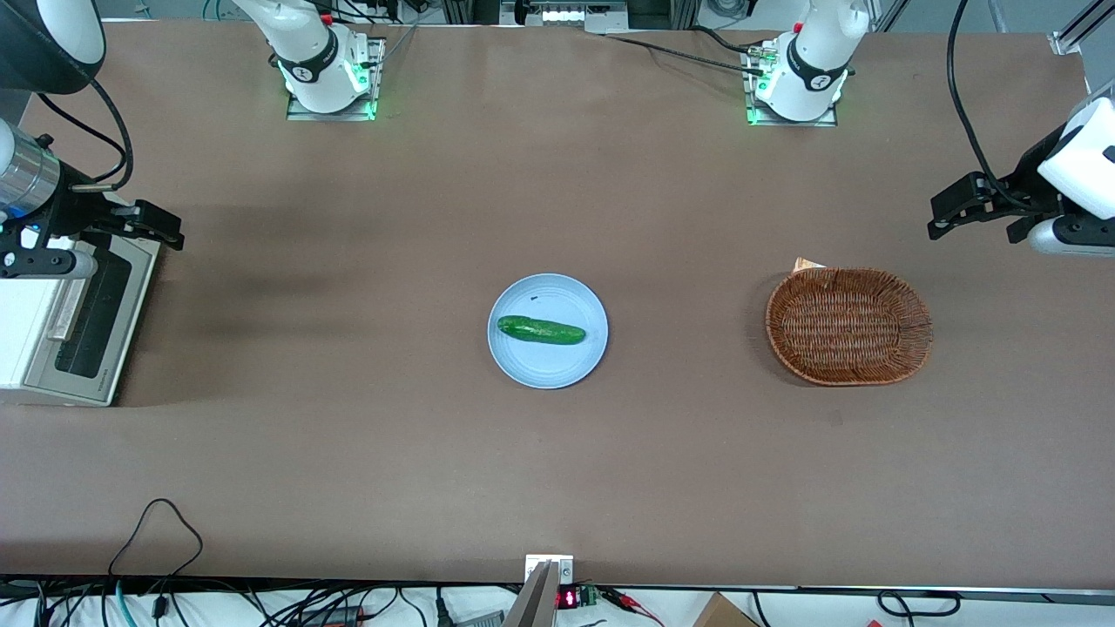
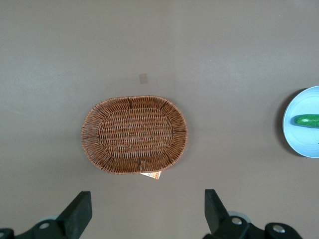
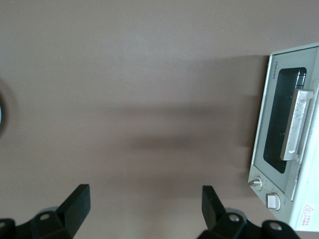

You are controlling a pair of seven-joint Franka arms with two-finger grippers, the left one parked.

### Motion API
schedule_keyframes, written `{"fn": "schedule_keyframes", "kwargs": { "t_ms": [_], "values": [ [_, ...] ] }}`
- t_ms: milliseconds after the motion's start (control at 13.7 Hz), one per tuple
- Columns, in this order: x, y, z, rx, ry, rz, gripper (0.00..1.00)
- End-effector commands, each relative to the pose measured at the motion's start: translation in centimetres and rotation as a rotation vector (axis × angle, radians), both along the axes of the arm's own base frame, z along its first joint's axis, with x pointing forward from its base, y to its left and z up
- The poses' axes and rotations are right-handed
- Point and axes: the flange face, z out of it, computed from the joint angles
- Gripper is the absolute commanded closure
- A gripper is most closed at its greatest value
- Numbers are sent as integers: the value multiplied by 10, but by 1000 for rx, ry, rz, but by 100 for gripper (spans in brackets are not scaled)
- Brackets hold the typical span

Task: Open oven door with right arm only
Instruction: 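Close the right gripper and move it toward the toaster oven door handle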

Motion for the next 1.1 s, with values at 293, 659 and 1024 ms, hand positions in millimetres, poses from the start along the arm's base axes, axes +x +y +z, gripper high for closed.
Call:
{"fn": "schedule_keyframes", "kwargs": {
  "t_ms": [293, 659, 1024],
  "values": [
    [2, 0, 4, -2, -6, 14, 1],
    [1, 1, 1, -2, 8, -11, 1],
    [1, -1, -1, 5, 13, -8, 42]
  ]
}}
